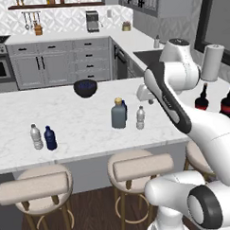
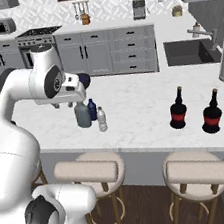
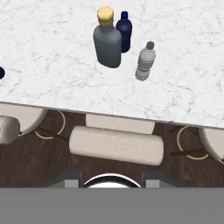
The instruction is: Move the plastic bottles in the middle to the plastics group, and the glass bottles in the middle to the glass group.
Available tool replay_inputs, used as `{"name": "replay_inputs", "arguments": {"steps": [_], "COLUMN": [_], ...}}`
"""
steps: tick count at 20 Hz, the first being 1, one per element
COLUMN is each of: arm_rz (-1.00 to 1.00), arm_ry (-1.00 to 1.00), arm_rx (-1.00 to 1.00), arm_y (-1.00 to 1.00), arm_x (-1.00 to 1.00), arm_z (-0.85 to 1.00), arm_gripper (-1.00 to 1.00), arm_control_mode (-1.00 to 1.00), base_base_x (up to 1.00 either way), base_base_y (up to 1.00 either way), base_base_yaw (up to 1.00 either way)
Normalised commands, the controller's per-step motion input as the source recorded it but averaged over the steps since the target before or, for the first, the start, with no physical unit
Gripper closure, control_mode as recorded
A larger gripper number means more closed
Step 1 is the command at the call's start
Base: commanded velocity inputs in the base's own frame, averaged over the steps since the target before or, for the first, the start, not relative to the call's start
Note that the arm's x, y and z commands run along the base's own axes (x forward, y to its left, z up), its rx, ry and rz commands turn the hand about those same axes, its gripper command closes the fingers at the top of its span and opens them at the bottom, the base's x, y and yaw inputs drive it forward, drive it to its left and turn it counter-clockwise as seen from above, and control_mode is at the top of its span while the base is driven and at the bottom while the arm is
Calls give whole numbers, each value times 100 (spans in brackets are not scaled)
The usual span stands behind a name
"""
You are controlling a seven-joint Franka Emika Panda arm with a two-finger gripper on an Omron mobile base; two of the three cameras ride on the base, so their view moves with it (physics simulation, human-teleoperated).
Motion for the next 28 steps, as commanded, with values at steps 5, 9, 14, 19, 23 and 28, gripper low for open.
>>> {"name": "replay_inputs", "arguments": {"steps": [5, 9, 14, 19, 23, 28], "arm_rz": [-2, -9, -3, -2, -2, 0], "arm_ry": [0, 0, -2, 0, 0, 0], "arm_rx": [-1, 0, 0, -4, -5, -3], "arm_y": [10, 12, 32, 26, 14, 17], "arm_x": [4, 5, 53, 86, 89, 81], "arm_z": [-12, -21, 8, 44, 3, -13], "arm_gripper": [-100, -100, -100, -100, -100, -100], "arm_control_mode": [-100, -100, -100, -100, -100, -100], "base_base_x": [0, 0, 0, 0, 0, 0], "base_base_y": [0, 0, 0, 0, 0, 0], "base_base_yaw": [0, 0, 0, 0, 0, 0]}}
